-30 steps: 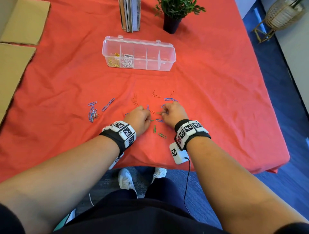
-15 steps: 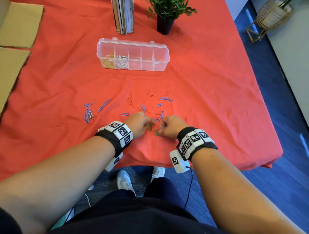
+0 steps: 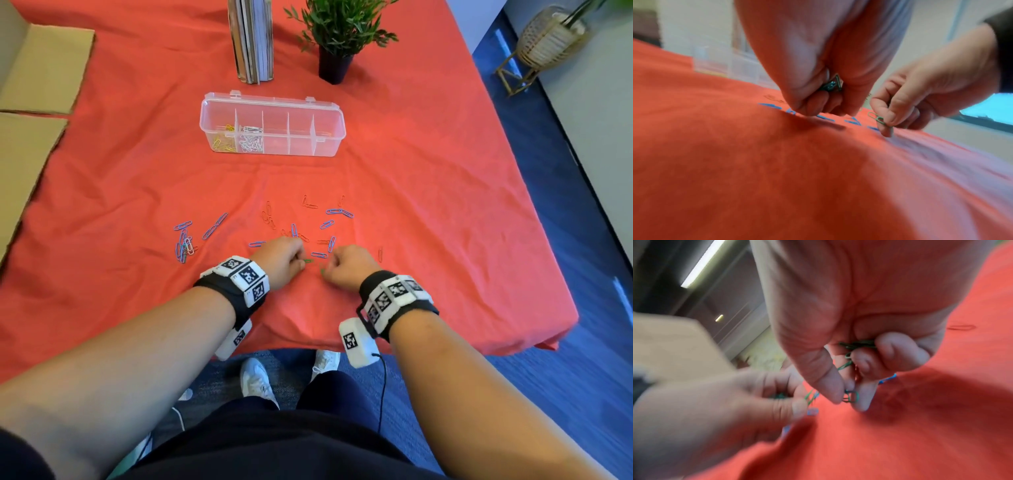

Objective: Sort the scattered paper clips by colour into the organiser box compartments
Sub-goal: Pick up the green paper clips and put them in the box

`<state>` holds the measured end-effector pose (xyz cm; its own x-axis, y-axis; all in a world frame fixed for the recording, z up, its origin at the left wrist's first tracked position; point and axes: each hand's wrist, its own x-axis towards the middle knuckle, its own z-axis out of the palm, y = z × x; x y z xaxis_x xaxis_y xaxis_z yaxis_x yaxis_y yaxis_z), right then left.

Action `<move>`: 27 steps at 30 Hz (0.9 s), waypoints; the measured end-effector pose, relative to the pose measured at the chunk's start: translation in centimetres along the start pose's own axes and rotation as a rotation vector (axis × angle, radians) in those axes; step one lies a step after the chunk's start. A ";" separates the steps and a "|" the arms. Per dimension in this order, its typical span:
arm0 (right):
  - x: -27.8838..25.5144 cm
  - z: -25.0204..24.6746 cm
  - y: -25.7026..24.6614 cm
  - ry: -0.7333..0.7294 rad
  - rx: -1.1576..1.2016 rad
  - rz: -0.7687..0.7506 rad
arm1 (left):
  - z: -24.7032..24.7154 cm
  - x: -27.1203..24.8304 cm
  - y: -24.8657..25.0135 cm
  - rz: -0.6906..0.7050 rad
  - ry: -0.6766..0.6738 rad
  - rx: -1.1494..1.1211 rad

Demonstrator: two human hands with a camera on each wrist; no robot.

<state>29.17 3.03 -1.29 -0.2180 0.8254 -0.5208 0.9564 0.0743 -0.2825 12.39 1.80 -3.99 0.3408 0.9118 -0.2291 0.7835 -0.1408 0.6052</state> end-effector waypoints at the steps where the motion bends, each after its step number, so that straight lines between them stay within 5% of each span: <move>1: 0.4 -0.4 0.4 0.013 0.123 0.048 | -0.4 0.0 -0.3 -0.029 0.027 -0.062; 8: 3.1 -3.2 0.6 0.190 1.041 0.219 | -4.3 0.4 -1.4 -0.309 0.153 -0.507; 17: 5.4 -9.3 -2.4 0.017 1.800 0.118 | -11.2 0.2 -4.6 -0.551 0.325 -1.292; 27: 7.3 -10.7 -6.3 -0.065 1.828 0.052 | -14.8 -2.3 -8.7 -0.543 0.361 -1.403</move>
<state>23.60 14.63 5.33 -0.2471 0.7827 -0.5713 -0.4155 -0.6182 -0.6672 -2.89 6.60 2.56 -0.1147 0.8020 -0.5861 -0.4034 0.5016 0.7653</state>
